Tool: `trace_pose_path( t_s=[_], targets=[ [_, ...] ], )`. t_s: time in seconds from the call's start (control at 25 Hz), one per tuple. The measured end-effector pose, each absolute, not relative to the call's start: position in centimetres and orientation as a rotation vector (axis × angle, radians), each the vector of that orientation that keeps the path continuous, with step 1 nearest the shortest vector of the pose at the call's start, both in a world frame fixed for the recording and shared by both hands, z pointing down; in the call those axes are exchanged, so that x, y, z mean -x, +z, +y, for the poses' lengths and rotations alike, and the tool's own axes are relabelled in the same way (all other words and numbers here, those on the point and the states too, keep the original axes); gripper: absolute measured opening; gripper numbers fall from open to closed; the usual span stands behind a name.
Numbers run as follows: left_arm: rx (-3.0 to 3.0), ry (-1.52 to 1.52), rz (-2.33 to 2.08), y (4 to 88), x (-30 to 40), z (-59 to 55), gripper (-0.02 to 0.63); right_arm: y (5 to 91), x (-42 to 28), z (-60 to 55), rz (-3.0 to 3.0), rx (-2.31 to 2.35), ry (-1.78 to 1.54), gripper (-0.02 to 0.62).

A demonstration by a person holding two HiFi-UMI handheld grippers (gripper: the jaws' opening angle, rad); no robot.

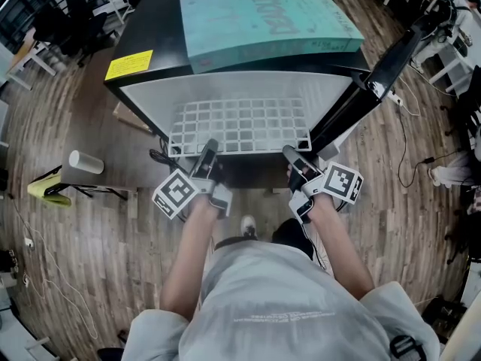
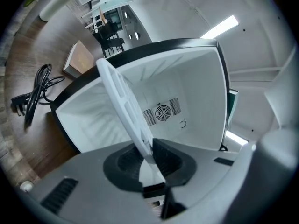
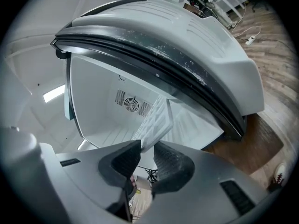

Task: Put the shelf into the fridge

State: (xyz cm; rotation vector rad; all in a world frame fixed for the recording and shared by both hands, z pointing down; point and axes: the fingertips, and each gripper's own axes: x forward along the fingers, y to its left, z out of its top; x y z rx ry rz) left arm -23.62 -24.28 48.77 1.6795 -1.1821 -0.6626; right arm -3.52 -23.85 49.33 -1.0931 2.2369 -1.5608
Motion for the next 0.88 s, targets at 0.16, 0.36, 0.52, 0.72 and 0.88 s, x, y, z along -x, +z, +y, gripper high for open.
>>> trace_pose_path(
  t_s=[0.16, 0.36, 0.52, 0.72, 0.88],
  targets=[
    [-1.685, -0.651, -1.195, 48.8, 23.7, -25.3, 0.061, 49.2, 3.7, -24.9, 2.217, 1.118, -1.556, 0.091],
    [-1.657, -0.672, -1.202, 48.6, 24.1, -28.6, 0.061, 48.9, 4.0, -28.3, 2.185, 1.147, -1.544, 0.091],
    [-1.636, -0.689, -1.203, 48.4, 24.3, -29.6, 0.061, 48.4, 4.7, -29.2, 2.180, 1.107, -1.508, 0.091],
    [-1.625, -0.701, -1.199, 48.5, 24.3, -30.1, 0.061, 48.8, 6.1, -28.7, 2.236, 1.093, -1.501, 0.091],
    [-1.632, -0.699, -1.202, 48.5, 24.3, -30.6, 0.061, 48.8, 6.1, -29.3, 2.248, 1.137, -1.482, 0.091]
  ],
)
